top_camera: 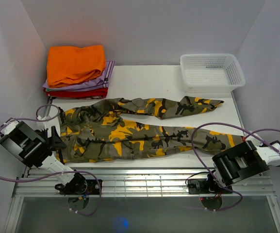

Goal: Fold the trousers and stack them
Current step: Flatten the trousers out

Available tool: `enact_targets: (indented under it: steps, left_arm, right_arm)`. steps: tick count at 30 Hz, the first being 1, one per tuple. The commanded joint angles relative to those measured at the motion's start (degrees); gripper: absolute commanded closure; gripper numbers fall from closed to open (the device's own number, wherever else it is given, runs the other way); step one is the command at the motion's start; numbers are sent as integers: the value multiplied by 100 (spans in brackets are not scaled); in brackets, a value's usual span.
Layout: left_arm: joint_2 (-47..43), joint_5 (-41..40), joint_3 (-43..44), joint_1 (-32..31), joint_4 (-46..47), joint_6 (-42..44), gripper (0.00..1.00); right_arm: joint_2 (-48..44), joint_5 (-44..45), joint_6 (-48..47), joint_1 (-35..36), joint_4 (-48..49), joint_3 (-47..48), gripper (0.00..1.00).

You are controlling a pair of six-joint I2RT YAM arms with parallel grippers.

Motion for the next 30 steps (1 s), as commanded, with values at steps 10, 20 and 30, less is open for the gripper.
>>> enact_targets:
  steps: [10,20,30]
  left_arm:
    - [97,-90,-333,0,341,-169,74]
    - [-1001,-467,1120,71,392,200,100]
    - [-1161,-539,294,80,666,-54,38]
  right_arm:
    - [-401,-555,-3062,-10,110,-87,61]
    - [-58,-374,-945,1175,-1841,1443,37]
    - [-813,1218,982,3030,-1105,-813,49]
